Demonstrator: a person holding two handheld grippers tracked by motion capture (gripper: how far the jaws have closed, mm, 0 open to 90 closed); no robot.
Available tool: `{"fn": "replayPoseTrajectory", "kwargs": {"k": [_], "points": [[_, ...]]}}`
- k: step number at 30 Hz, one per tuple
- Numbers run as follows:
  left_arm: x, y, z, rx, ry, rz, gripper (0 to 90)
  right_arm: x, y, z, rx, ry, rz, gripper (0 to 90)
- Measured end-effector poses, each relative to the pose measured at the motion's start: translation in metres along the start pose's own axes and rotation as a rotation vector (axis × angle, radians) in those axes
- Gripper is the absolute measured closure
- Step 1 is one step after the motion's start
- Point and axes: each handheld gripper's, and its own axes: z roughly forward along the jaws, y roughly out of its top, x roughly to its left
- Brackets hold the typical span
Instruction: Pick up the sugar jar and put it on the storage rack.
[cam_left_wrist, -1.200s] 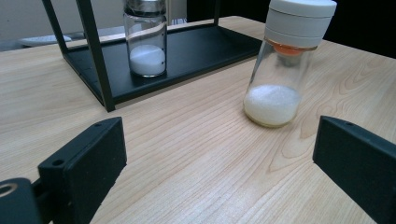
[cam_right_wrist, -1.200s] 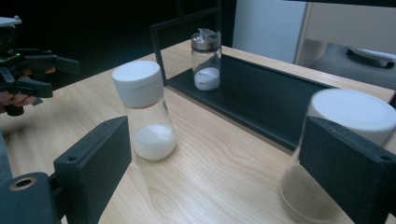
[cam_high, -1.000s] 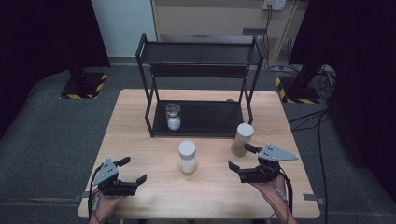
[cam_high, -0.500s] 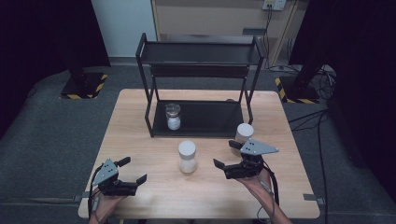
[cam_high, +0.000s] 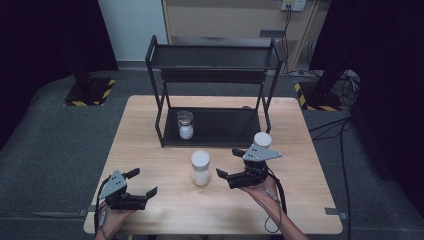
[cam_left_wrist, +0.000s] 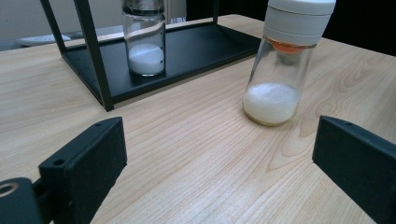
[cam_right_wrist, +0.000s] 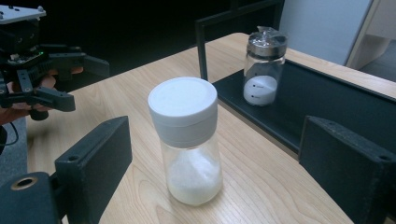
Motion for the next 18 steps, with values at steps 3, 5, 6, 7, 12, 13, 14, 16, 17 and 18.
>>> {"fn": "replayPoseTrajectory", "kwargs": {"k": [3,5,6,7,12,13,14,16,17,18], "points": [[0.0,0.0,0.0,0.003,0.001,0.005,2.0,0.0,0.002,0.005,0.002,0.007,-0.004,9.8],[0.0,0.001,0.0,0.004,0.0,0.005,2.0,0.0,0.003,0.008,0.004,0.01,-0.005,9.8],[0.0,0.001,0.0,0.004,0.0,0.005,2.0,0.001,0.004,0.009,0.006,0.011,-0.007,9.9],[0.0,0.001,0.0,0.004,0.0,0.005,2.0,0.001,0.004,0.011,0.006,0.012,-0.008,9.9],[0.0,0.0,0.0,0.004,0.0,0.004,2.0,0.001,0.006,0.018,0.016,0.022,-0.012,10.0],[0.0,0.001,0.0,0.005,0.0,0.004,2.1,0.001,0.007,0.02,0.018,0.024,-0.015,10.0],[0.0,0.001,0.0,0.005,0.0,0.005,2.1,0.001,0.007,0.022,0.019,0.025,-0.016,10.0],[0.0,0.001,0.0,0.005,-0.001,0.006,2.1,0.001,0.007,0.025,0.02,0.03,-0.013,10.0],[0.0,0.001,0.0,0.005,-0.001,0.006,2.1,0.001,0.008,0.026,0.022,0.033,-0.011,10.0],[0.0,0.001,0.0,0.006,-0.001,0.006,2.1,0.001,0.008,0.028,0.023,0.035,-0.015,10.1]]}}
